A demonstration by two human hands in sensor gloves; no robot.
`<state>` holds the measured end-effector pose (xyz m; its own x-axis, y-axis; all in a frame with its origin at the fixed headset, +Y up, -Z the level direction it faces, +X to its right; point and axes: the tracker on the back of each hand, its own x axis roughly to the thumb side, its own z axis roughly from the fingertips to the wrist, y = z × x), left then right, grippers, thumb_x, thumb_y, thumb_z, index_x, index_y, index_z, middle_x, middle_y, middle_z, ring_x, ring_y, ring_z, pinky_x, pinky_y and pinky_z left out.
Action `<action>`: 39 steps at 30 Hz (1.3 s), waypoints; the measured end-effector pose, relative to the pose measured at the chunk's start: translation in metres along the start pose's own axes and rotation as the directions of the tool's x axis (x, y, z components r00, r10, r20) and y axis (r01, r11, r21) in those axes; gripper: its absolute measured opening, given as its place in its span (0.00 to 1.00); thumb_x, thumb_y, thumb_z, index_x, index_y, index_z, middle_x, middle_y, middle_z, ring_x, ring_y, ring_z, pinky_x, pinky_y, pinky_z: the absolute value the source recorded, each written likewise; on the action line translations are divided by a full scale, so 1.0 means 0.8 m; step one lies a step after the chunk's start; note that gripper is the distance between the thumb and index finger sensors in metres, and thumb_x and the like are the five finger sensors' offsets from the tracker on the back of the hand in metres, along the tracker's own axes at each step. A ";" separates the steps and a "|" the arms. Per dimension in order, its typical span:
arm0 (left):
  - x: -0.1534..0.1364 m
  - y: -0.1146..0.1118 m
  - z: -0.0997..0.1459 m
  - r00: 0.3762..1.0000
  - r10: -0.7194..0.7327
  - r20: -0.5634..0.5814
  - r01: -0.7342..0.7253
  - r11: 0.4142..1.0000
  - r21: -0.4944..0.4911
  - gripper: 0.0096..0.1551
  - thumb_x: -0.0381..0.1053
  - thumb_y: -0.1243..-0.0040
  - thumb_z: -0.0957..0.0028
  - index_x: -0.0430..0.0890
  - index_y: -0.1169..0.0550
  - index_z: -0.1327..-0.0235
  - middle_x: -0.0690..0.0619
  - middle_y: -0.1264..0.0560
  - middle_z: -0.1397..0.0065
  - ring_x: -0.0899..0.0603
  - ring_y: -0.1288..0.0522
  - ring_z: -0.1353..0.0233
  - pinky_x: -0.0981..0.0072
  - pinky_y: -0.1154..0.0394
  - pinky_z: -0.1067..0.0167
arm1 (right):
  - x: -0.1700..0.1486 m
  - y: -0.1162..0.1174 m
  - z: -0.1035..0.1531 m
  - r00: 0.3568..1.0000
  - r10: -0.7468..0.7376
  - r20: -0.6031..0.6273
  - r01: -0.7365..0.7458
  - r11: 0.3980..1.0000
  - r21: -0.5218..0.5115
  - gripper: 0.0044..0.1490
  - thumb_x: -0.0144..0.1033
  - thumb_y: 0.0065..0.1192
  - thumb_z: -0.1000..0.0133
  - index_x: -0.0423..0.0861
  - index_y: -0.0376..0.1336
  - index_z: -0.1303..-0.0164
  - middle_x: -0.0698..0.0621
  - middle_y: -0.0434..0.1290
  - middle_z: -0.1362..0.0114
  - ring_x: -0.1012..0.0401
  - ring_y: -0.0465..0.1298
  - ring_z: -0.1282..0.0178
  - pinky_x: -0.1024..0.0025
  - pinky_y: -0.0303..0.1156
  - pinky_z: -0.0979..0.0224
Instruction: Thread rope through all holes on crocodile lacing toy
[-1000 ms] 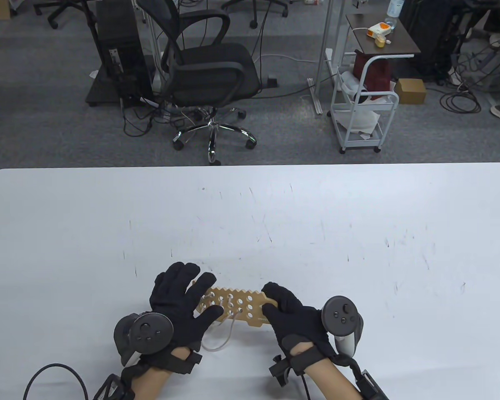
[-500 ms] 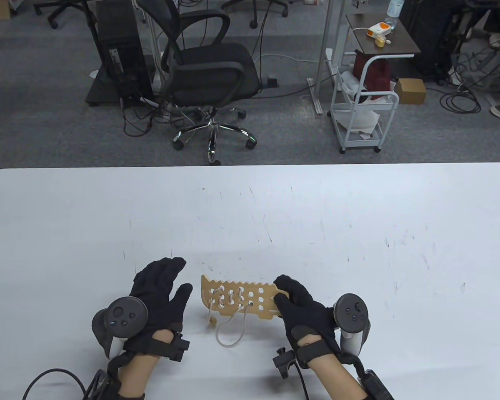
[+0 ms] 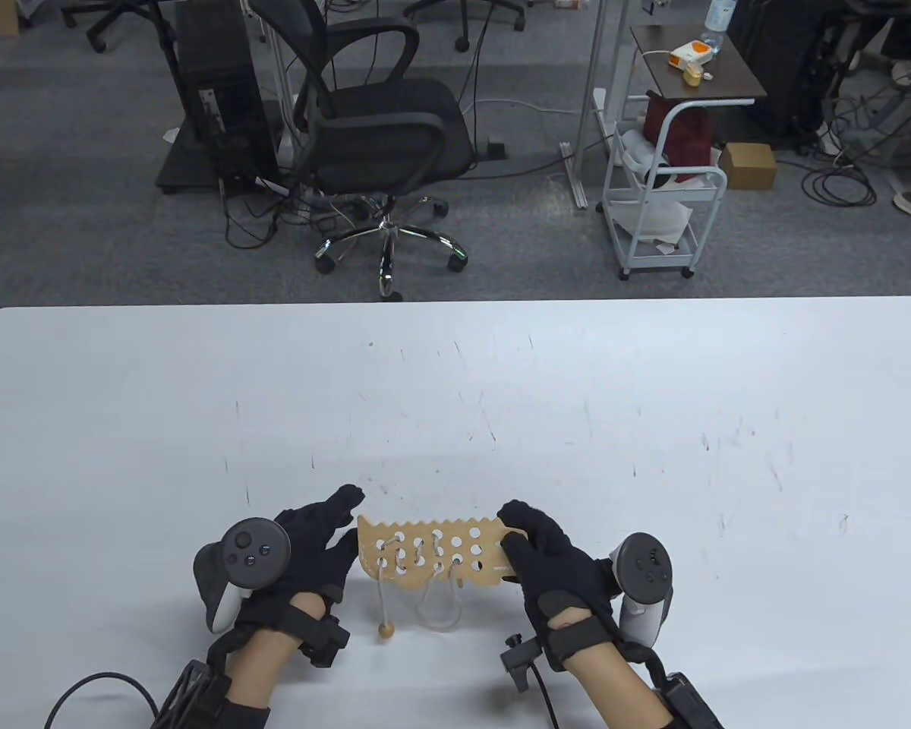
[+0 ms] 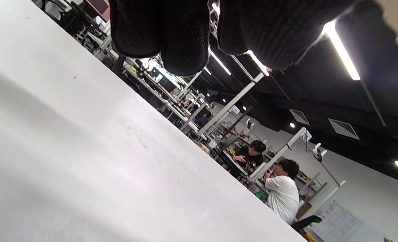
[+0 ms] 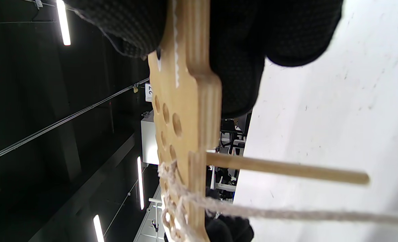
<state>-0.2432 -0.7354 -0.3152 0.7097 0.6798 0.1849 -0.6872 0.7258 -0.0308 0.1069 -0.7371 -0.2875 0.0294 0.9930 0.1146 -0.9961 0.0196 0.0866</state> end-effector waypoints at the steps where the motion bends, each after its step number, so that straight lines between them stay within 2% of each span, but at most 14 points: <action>1: 0.000 -0.002 0.000 1.000 0.005 0.004 -0.005 1.000 -0.012 0.34 0.60 0.32 0.53 0.64 0.27 0.29 0.51 0.22 0.33 0.37 0.28 0.28 0.34 0.46 0.25 | 0.000 0.001 0.000 1.000 -0.006 0.000 0.006 1.000 0.004 0.33 0.35 0.62 0.46 0.37 0.59 0.32 0.43 0.78 0.40 0.50 0.84 0.51 0.52 0.74 0.45; 7: 0.005 -0.017 -0.003 0.994 0.100 0.041 -0.094 0.987 -0.131 0.31 0.60 0.30 0.55 0.65 0.22 0.34 0.53 0.17 0.38 0.39 0.23 0.32 0.39 0.37 0.28 | -0.002 0.008 0.001 0.998 -0.055 -0.011 0.056 0.997 0.053 0.33 0.35 0.62 0.46 0.37 0.60 0.32 0.43 0.78 0.40 0.50 0.84 0.51 0.52 0.74 0.45; 14: 0.020 -0.047 0.001 0.971 0.233 0.054 -0.197 0.907 -0.373 0.31 0.60 0.30 0.55 0.68 0.23 0.34 0.51 0.21 0.32 0.37 0.27 0.28 0.36 0.42 0.26 | -0.002 0.016 0.002 0.993 -0.115 -0.024 0.117 0.988 0.103 0.33 0.36 0.63 0.46 0.38 0.61 0.33 0.44 0.79 0.40 0.51 0.85 0.51 0.55 0.76 0.46; 20: 0.030 -0.061 0.006 0.938 0.346 0.036 -0.287 0.827 -0.484 0.32 0.60 0.29 0.55 0.69 0.23 0.33 0.51 0.24 0.29 0.37 0.30 0.26 0.35 0.44 0.25 | -0.002 0.019 0.003 0.989 -0.143 -0.029 0.146 0.981 0.126 0.33 0.37 0.63 0.46 0.38 0.61 0.33 0.44 0.79 0.40 0.52 0.85 0.50 0.56 0.77 0.46; 29: 0.039 -0.074 0.010 0.867 0.498 -0.013 -0.418 0.714 -0.562 0.30 0.60 0.28 0.56 0.69 0.21 0.37 0.52 0.23 0.29 0.38 0.29 0.26 0.35 0.44 0.25 | -0.003 0.027 0.006 0.984 -0.173 -0.045 0.178 0.971 0.157 0.32 0.37 0.63 0.46 0.38 0.61 0.33 0.44 0.79 0.40 0.52 0.85 0.50 0.57 0.77 0.46; 31: 0.040 -0.075 0.010 0.861 0.509 -0.018 -0.430 0.708 -0.560 0.26 0.60 0.28 0.56 0.67 0.18 0.42 0.53 0.22 0.31 0.38 0.28 0.27 0.35 0.44 0.25 | -0.002 0.028 0.006 0.982 -0.182 -0.049 0.188 0.969 0.161 0.32 0.37 0.63 0.46 0.38 0.61 0.33 0.44 0.79 0.40 0.52 0.85 0.50 0.57 0.77 0.46; 34: 0.040 -0.075 0.010 0.852 0.523 -0.016 -0.437 0.695 -0.571 0.25 0.59 0.29 0.56 0.67 0.18 0.42 0.52 0.22 0.33 0.38 0.28 0.27 0.35 0.43 0.25 | -0.001 0.028 0.006 0.983 -0.178 -0.046 0.183 0.969 0.164 0.32 0.37 0.63 0.46 0.38 0.60 0.32 0.45 0.79 0.40 0.52 0.85 0.50 0.57 0.77 0.46; 39: 0.038 -0.069 0.009 0.864 0.504 0.004 -0.428 0.737 -0.523 0.25 0.59 0.29 0.55 0.65 0.17 0.42 0.54 0.20 0.35 0.39 0.26 0.29 0.35 0.42 0.26 | -0.001 0.026 0.006 0.983 -0.175 -0.045 0.180 0.971 0.154 0.32 0.37 0.63 0.46 0.38 0.60 0.32 0.45 0.79 0.39 0.52 0.85 0.49 0.57 0.77 0.46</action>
<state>-0.1846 -0.7555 -0.3006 0.2665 0.9524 0.1478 -0.7290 0.2995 -0.6155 0.0865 -0.7381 -0.2809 0.1998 0.9784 0.0532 -0.9494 0.1799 0.2576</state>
